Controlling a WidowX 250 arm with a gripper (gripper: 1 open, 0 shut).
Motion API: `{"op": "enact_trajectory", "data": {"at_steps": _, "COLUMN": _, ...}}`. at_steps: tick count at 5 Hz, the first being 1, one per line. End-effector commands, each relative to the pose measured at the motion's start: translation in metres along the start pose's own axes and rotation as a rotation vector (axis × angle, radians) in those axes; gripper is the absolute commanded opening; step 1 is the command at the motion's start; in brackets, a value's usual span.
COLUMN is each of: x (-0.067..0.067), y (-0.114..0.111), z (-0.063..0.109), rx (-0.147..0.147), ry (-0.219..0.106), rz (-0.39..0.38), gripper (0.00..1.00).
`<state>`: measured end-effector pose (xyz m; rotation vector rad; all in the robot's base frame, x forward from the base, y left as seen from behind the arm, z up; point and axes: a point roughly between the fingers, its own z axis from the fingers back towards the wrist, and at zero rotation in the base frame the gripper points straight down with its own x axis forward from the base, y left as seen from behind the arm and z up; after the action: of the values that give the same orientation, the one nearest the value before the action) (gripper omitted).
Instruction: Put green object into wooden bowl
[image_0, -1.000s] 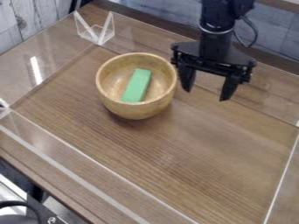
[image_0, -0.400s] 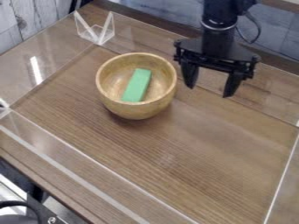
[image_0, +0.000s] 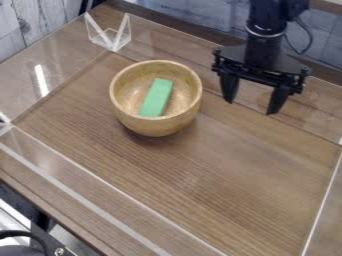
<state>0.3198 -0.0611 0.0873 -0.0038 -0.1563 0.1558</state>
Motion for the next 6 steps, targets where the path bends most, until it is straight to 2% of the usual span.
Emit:
{"op": "enact_trajectory", "data": {"at_steps": 1, "x": 0.009, "y": 0.000, "z": 0.002, "rx": -0.026, "ry": -0.055, "rz": -0.015, "gripper": 1.00}}
{"op": "enact_trajectory", "data": {"at_steps": 2, "x": 0.007, "y": 0.009, "z": -0.006, "rx": -0.024, "ry": -0.055, "rz": -0.008, "gripper": 1.00}}
{"op": "enact_trajectory", "data": {"at_steps": 3, "x": 0.010, "y": 0.012, "z": -0.008, "rx": -0.038, "ry": -0.065, "rz": -0.007, "gripper": 1.00}}
{"op": "enact_trajectory", "data": {"at_steps": 5, "x": 0.021, "y": 0.011, "z": 0.028, "rx": -0.017, "ry": -0.092, "rz": 0.123, "gripper": 1.00}}
{"op": "enact_trajectory", "data": {"at_steps": 6, "x": 0.014, "y": 0.002, "z": 0.032, "rx": -0.034, "ry": -0.094, "rz": 0.075, "gripper": 1.00}}
